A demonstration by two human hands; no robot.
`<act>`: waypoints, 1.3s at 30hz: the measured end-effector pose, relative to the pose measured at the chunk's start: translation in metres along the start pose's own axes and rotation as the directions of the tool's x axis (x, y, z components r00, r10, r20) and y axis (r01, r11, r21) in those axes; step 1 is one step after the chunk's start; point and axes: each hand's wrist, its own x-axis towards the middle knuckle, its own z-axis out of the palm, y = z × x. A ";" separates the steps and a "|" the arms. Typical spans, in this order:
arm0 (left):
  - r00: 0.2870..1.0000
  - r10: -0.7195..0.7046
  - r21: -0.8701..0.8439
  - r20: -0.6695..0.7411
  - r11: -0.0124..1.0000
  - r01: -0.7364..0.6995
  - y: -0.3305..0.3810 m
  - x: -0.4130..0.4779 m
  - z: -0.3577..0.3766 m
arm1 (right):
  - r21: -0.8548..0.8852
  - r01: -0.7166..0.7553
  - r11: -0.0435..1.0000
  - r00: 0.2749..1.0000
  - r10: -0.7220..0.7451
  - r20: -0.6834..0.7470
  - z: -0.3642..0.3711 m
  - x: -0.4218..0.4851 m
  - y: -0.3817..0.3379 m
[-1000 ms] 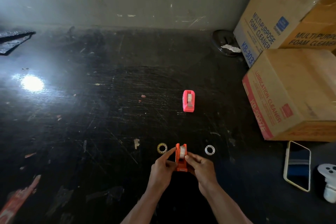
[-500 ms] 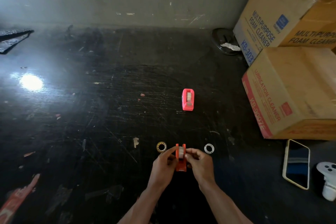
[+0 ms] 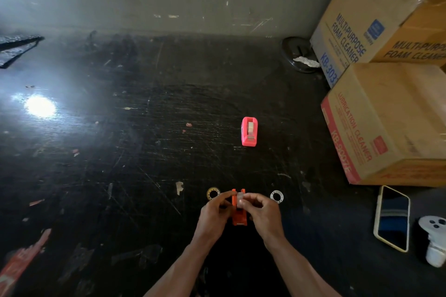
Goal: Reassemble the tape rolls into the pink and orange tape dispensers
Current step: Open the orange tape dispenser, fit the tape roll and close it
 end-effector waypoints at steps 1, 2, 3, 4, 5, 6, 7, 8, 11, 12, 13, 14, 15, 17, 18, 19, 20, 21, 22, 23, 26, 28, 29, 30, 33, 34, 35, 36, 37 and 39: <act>1.000 0.004 -0.005 -0.003 1.000 -0.004 0.000 0.000 0.001 | -0.007 0.004 1.000 1.000 -0.004 -0.003 0.000 0.001 0.000; 1.000 0.011 -0.010 -0.006 1.000 -0.011 0.000 0.001 0.002 | -0.009 0.007 1.000 1.000 -0.007 -0.009 0.001 0.002 0.001; 1.000 0.017 -0.013 -0.009 1.000 -0.017 0.000 0.001 0.002 | -0.015 0.007 1.000 1.000 -0.007 -0.015 0.001 0.003 0.000; 1.000 0.019 -0.015 -0.012 1.000 -0.019 0.000 0.001 0.003 | -0.023 0.005 1.000 1.000 -0.005 -0.020 0.002 0.004 0.000; 1.000 0.019 -0.020 -0.014 1.000 -0.019 0.000 0.001 0.003 | -0.032 0.002 0.999 1.000 -0.003 -0.021 0.002 0.004 0.000; 1.000 0.019 -0.024 -0.014 1.000 -0.020 0.001 0.001 0.002 | -0.034 0.001 0.999 1.000 -0.002 -0.017 0.002 0.005 0.000; 1.000 0.021 -0.025 -0.009 0.999 -0.022 0.000 0.001 0.002 | -0.033 0.003 0.999 1.000 -0.003 -0.010 0.001 0.005 0.000; 1.000 0.026 -0.021 -0.004 0.999 -0.026 0.001 0.001 0.002 | -0.031 0.009 0.999 1.000 -0.009 0.000 0.001 0.005 0.001; 0.999 0.042 0.030 0.001 0.999 -0.042 0.000 0.003 0.002 | -0.047 0.036 0.998 0.999 -0.035 0.029 -0.002 0.004 0.000; 0.999 0.053 0.050 0.003 0.997 -0.053 0.000 0.004 0.002 | -0.050 0.045 0.998 0.998 -0.044 0.037 -0.004 0.003 0.000; 0.998 0.062 0.064 0.007 0.996 -0.063 -0.001 0.005 0.002 | -0.052 0.057 0.997 0.997 -0.055 0.047 -0.005 0.003 0.000; 0.998 0.063 0.070 0.015 0.996 -0.064 -0.003 0.007 0.002 | -0.056 0.072 0.996 0.996 -0.069 0.057 -0.006 0.002 0.000; 0.998 0.057 0.069 0.023 0.996 -0.059 -0.004 0.008 0.001 | -0.062 0.086 0.994 0.994 -0.082 0.066 -0.007 0.002 0.001; 0.999 0.044 0.060 0.029 0.997 -0.046 -0.006 0.010 0.000 | -0.086 0.107 0.990 0.991 -0.100 0.083 -0.008 0.001 0.002; 0.999 0.037 0.049 0.031 0.998 -0.038 -0.006 0.010 0.000 | -0.100 0.118 0.988 0.990 -0.110 0.086 -0.009 0.001 0.004; 0.999 0.028 0.035 0.035 0.999 -0.029 -0.007 0.011 -0.001 | -0.112 0.131 0.985 0.989 -0.122 0.085 -0.009 0.001 0.005; 0.999 0.019 0.026 0.046 0.999 -0.021 -0.007 0.012 -0.002 | -0.130 0.143 0.981 0.988 -0.134 0.080 -0.009 0.001 0.007; 0.998 0.014 0.021 0.061 1.000 -0.015 -0.007 0.012 -0.003 | -0.152 0.156 0.976 0.986 -0.145 0.077 -0.009 0.001 0.008; 0.997 0.010 0.019 0.078 1.000 -0.012 -0.008 0.013 -0.004 | -0.175 0.166 0.970 0.985 -0.155 0.075 -0.010 0.000 0.010; 0.996 0.009 0.018 0.093 1.000 -0.011 -0.010 0.014 -0.005 | -0.194 0.178 0.965 0.983 -0.166 0.075 -0.010 0.000 0.010; 0.993 0.012 0.048 0.118 0.999 -0.018 -0.012 0.015 -0.008 | -0.246 0.234 0.941 0.972 -0.221 0.081 -0.010 -0.002 0.012; 0.992 0.028 0.071 0.127 0.997 -0.037 -0.011 0.015 -0.009 | -0.278 0.277 0.920 0.961 -0.260 0.097 -0.011 -0.004 0.014; 0.990 0.043 0.080 0.135 0.995 -0.054 -0.010 0.015 -0.009 | -0.298 0.293 0.908 0.956 -0.274 0.105 -0.012 -0.005 0.015; 0.988 0.058 0.095 0.142 0.993 -0.072 -0.010 0.015 -0.009 | -0.318 0.307 0.897 0.952 -0.285 0.113 -0.012 -0.005 0.016; 0.985 0.093 0.155 0.146 0.981 -0.116 -0.014 0.017 -0.009 | -0.366 0.353 0.861 0.935 -0.319 0.153 -0.016 -0.007 0.021; 0.984 0.104 0.175 0.143 0.976 -0.128 -0.015 0.017 -0.009 | -0.378 0.370 0.849 0.929 -0.331 0.167 -0.017 -0.007 0.023; 0.983 0.116 0.191 0.140 0.971 -0.141 -0.016 0.017 -0.008 | -0.391 0.386 0.836 0.923 -0.343 0.177 -0.017 -0.008 0.025; 0.982 0.130 0.200 0.138 0.967 -0.156 -0.015 0.016 -0.008 | -0.407 0.401 0.821 0.916 -0.356 0.183 -0.018 -0.008 0.027; 0.980 0.143 0.202 0.137 0.965 -0.169 -0.016 0.016 -0.008 | -0.423 0.414 0.806 0.910 -0.368 0.190 -0.018 -0.009 0.029; 0.978 0.156 0.198 0.137 0.963 -0.181 -0.015 0.016 -0.008 | -0.447 0.434 0.782 0.901 -0.376 0.217 -0.020 -0.008 0.034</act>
